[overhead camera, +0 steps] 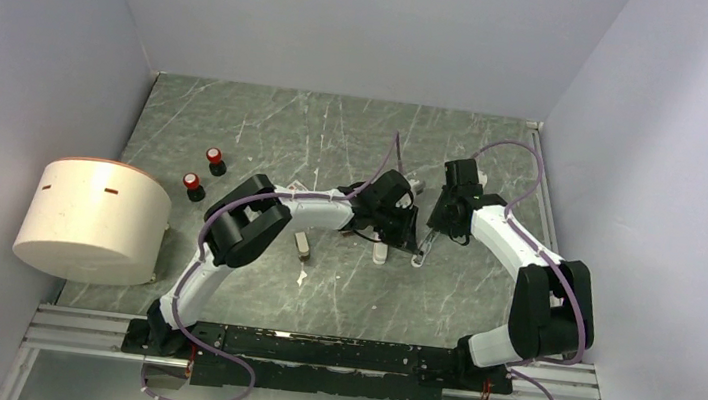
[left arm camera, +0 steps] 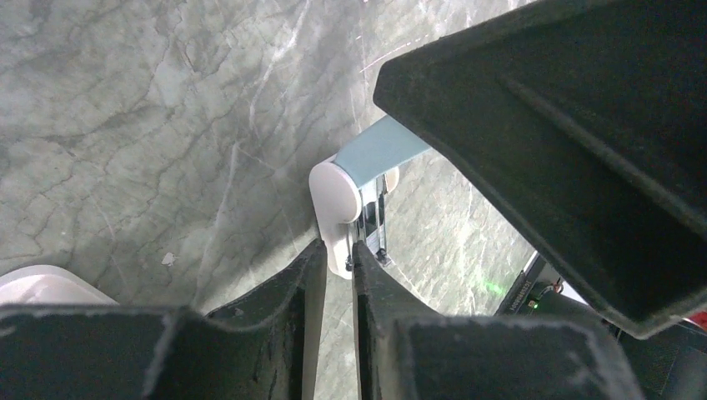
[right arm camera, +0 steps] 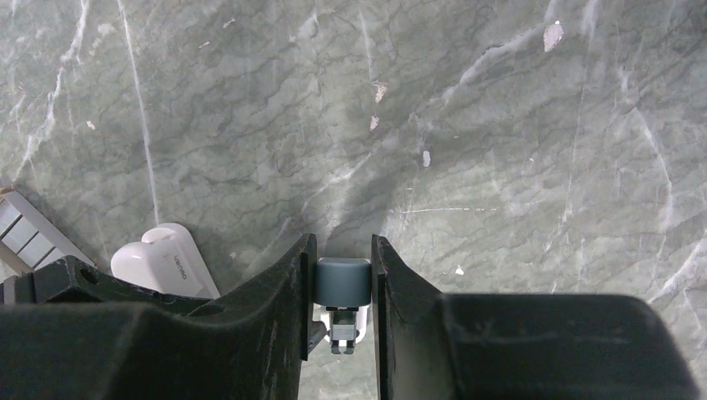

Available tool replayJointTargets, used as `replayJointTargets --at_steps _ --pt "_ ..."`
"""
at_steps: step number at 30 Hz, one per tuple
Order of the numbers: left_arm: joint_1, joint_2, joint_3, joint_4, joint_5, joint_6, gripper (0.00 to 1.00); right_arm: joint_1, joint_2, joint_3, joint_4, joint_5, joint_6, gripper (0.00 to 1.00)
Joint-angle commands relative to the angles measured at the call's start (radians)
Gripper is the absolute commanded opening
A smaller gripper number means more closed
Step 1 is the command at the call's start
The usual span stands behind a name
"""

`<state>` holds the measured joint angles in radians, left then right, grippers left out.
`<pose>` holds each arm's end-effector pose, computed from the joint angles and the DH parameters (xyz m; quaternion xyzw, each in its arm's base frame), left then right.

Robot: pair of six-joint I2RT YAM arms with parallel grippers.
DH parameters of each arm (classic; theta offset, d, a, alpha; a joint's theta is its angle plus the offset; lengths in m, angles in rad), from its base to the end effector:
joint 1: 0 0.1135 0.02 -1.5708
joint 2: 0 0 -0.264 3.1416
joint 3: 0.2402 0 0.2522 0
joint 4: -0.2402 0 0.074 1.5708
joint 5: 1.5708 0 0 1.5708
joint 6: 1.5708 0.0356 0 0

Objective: Load the staples into the stapler

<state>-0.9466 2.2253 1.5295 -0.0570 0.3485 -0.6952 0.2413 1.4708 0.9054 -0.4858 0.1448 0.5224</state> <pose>0.2739 -0.4011 0.1385 0.1817 0.8878 -0.3950 0.1505 0.2798 0.0636 0.2008 0.1534 0.9518 0.0306 0.2638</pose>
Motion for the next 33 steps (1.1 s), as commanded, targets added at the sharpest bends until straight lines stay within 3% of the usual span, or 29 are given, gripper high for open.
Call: replayJointTargets --at_steps 1,14,25,33 --pt "-0.004 0.030 -0.002 -0.057 -0.003 0.035 0.24 -0.003 0.008 0.016 0.016 -0.009 0.003 0.22" --pt "-0.007 0.104 0.112 -0.230 -0.064 0.060 0.12 -0.002 0.015 0.050 0.020 -0.049 -0.014 0.22" --pt "-0.008 0.161 0.173 -0.213 -0.042 0.016 0.05 0.007 0.027 0.063 0.019 -0.027 -0.026 0.22" --pt "-0.008 0.159 0.153 -0.191 -0.026 -0.005 0.05 0.095 -0.002 0.055 -0.106 -0.026 0.006 0.20"
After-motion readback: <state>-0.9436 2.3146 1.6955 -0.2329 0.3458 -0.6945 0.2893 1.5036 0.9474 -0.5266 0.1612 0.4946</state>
